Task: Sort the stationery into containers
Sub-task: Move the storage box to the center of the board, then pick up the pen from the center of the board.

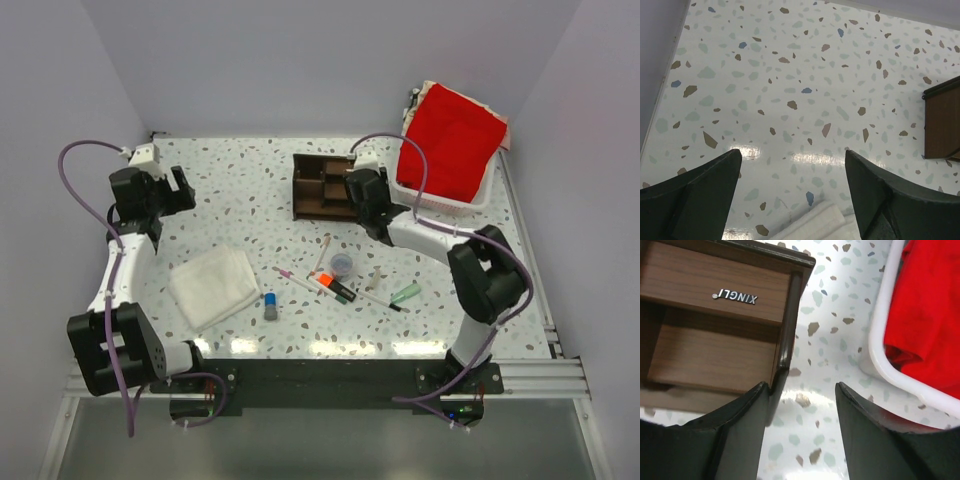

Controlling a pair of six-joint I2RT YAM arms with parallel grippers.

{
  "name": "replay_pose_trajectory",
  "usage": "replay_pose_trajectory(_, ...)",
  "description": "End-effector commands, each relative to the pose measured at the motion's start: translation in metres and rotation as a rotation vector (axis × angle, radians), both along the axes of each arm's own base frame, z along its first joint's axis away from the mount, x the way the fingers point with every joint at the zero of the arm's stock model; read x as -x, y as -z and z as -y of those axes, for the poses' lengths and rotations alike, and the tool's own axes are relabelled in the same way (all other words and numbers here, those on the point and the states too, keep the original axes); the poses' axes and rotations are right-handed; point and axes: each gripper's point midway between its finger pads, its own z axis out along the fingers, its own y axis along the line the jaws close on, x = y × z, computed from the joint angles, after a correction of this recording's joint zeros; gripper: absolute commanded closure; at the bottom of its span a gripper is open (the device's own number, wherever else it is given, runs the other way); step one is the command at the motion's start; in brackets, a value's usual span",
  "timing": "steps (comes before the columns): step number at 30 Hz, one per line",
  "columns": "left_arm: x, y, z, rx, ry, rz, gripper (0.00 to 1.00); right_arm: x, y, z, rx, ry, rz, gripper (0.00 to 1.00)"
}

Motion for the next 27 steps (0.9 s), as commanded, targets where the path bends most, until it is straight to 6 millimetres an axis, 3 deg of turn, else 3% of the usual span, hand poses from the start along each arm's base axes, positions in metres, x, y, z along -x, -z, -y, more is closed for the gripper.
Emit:
replay_pose_trajectory(1, -0.001, -0.051, 0.021, -0.03, 0.124, 0.117, 0.08, 0.045, -0.041, 0.013, -0.028, -0.067, -0.084, 0.33)
replay_pose_trajectory(3, 0.002, -0.054, 0.036, -0.034, 0.184, 0.119, 0.07, 0.064, -0.057, 0.018, -0.022, -0.128, -0.1, 0.29)
replay_pose_trajectory(5, 0.006, -0.053, 0.048, -0.046, 0.244, 0.094, 0.07, 0.085, -0.05, 0.02, 0.011, -0.203, -0.167, 0.21)
replay_pose_trajectory(6, 0.009, -0.053, 0.063, -0.039, 0.299, 0.086, 0.07, 0.092, -0.057, 0.024, 0.05, -0.248, -0.163, 0.19)
replay_pose_trajectory(10, 0.029, -0.028, 0.105, -0.091, 0.479, -0.032, 0.08, 0.122, -0.044, 0.03, 0.139, -0.402, -0.222, 0.14)
replay_pose_trajectory(16, 0.061, 0.002, 0.15, -0.109, 0.732, -0.153, 0.1, 0.19, -0.027, 0.001, 0.127, -0.841, -0.339, 0.09)
replay_pose_trajectory(22, 0.096, 0.036, 0.168, -0.16, 0.959, -0.344, 0.13, 0.214, -0.023, -0.004, 0.107, -0.967, -0.341, 0.13)
replay_pose_trajectory(27, 0.103, 0.048, 0.164, -0.18, 0.952, -0.433, 0.13, 0.209, -0.043, -0.025, -0.019, -0.966, -0.328, 0.17)
